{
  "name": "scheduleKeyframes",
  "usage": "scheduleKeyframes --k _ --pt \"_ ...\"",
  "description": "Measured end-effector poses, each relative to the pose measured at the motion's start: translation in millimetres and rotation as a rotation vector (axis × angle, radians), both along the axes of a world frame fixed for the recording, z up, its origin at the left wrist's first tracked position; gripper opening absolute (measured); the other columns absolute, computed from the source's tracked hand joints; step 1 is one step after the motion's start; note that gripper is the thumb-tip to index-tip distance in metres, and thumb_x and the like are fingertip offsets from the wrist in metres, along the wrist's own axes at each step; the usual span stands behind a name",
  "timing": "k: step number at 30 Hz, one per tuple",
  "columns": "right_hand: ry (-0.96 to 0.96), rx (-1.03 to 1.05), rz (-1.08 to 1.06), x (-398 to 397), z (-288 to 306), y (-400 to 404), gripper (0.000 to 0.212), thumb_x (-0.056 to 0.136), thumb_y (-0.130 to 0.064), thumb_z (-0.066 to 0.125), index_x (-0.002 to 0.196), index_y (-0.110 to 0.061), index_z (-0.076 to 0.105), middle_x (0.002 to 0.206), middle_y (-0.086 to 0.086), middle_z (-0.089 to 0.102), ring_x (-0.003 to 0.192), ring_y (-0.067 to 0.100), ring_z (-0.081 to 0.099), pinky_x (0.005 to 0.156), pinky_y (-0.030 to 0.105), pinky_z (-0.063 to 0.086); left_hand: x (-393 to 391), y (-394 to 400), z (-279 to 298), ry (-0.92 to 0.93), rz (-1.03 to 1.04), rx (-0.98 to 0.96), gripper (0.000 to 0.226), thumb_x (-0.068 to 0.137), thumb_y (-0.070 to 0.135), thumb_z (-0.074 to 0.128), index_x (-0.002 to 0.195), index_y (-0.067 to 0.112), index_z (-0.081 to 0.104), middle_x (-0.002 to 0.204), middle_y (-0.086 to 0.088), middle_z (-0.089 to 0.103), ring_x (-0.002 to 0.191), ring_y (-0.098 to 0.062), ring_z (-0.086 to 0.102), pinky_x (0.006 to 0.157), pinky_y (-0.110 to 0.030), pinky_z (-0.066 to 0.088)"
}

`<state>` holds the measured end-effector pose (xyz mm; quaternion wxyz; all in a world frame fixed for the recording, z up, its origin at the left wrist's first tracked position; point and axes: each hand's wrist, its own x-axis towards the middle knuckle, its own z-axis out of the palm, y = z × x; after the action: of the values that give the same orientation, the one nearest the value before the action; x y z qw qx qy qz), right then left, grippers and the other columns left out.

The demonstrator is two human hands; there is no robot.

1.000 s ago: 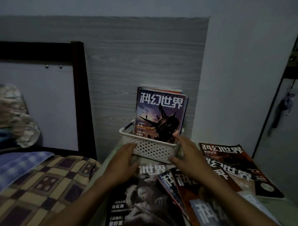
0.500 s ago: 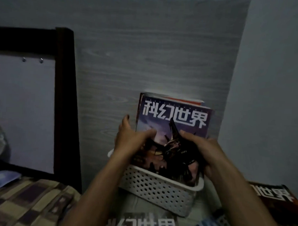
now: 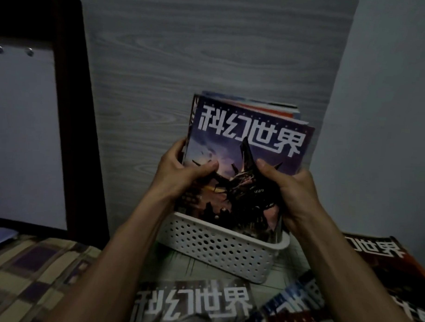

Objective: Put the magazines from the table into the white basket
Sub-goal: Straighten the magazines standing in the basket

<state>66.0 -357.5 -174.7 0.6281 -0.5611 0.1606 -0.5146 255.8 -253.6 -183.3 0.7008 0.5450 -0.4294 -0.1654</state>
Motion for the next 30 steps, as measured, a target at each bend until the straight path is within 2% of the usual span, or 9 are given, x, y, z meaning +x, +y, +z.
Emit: scheduleKeyframes --k 3,6,8,10,14,18,21,25,30 --pt "-0.026 -0.153 -0.06 -5 13 1 0.058 0.066 -0.018 0.085 0.119 -0.006 0.066 0.106 0.005 0.077 0.094 0.02 0.074 0.073 0.025 0.058 2 1 10 -0.097 0.009 -0.124 0.065 0.066 0.03 0.086 0.125 0.031 0.059 0.111 0.015 0.073 0.1 -0.005 0.07 0.074 -0.019 0.057" --pt "0.033 -0.197 -0.082 -2 17 4 0.069 0.06 -0.029 0.086 0.122 -0.008 0.064 0.11 0.006 0.076 0.099 0.022 0.073 0.081 0.033 0.06 8 -2 8 -0.026 -0.032 -0.089 0.073 0.058 0.042 0.088 0.124 0.026 0.062 0.11 0.009 0.075 0.1 -0.011 0.071 0.078 -0.028 0.059" --pt "0.034 -0.185 -0.057 3 13 7 0.077 0.057 -0.026 0.086 0.127 -0.01 0.057 0.112 0.006 0.074 0.1 0.023 0.072 0.079 0.033 0.061 11 -3 0 0.042 -0.062 -0.016 0.08 0.048 0.048 0.092 0.118 0.02 0.066 0.107 0.003 0.077 0.098 -0.017 0.073 0.084 -0.037 0.057" --pt "0.037 -0.189 -0.02 4 8 5 0.085 0.056 -0.019 0.086 0.133 -0.015 0.049 0.116 0.005 0.071 0.101 0.02 0.072 0.077 0.03 0.06 13 -4 -6 0.04 -0.097 0.058 0.081 0.045 0.051 0.092 0.113 0.017 0.068 0.104 -0.001 0.077 0.095 -0.019 0.073 0.081 -0.037 0.057" --pt "0.282 -0.248 -0.007 -2 -2 -7 0.097 0.056 -0.02 0.091 0.14 -0.023 0.043 0.124 -0.001 0.068 0.108 0.014 0.068 0.092 0.035 0.057 15 -8 -7 0.039 -0.116 0.121 0.071 0.046 0.043 0.094 0.108 0.016 0.07 0.099 -0.001 0.078 0.091 -0.019 0.075 0.071 -0.029 0.057" --pt "0.481 -0.348 -0.035 -8 -13 -21 0.111 0.055 -0.016 0.094 0.147 -0.024 0.031 0.135 -0.004 0.06 0.12 0.01 0.06 0.105 0.039 0.048 11 -10 -11 0.024 -0.096 0.13 0.06 0.057 0.018 0.092 0.11 0.027 0.063 0.094 0.013 0.077 0.083 -0.007 0.074 0.061 -0.018 0.056" --pt "0.54 -0.358 -0.021 -9 -17 -26 0.117 0.051 -0.019 0.097 0.146 -0.026 0.031 0.135 -0.004 0.06 0.121 0.014 0.059 0.106 0.044 0.047 10 -8 -11 -0.018 -0.033 0.133 0.067 0.059 0.015 0.091 0.116 0.031 0.06 0.102 0.012 0.076 0.093 -0.007 0.072 0.076 -0.028 0.059" --pt "0.592 -0.371 -0.314 0 -27 -9 0.121 0.04 -0.049 0.092 0.143 -0.027 0.033 0.138 -0.001 0.058 0.122 0.02 0.057 0.104 0.044 0.047 2 0 -10 -0.141 0.188 0.094 0.099 0.06 0.023 0.092 0.143 0.027 0.039 0.134 0.005 0.06 0.117 -0.013 0.059 0.098 -0.036 0.05" --pt "0.941 -0.447 -0.46 -14 -17 15 0.112 0.058 -0.068 0.079 0.144 -0.015 0.03 0.146 0.012 0.047 0.127 0.033 0.05 0.1 0.044 0.047 -19 18 -1 -0.14 0.297 0.275 0.096 0.068 0.024 0.088 0.144 0.014 0.03 0.139 -0.011 0.054 0.122 -0.027 0.057 0.101 -0.047 0.049"
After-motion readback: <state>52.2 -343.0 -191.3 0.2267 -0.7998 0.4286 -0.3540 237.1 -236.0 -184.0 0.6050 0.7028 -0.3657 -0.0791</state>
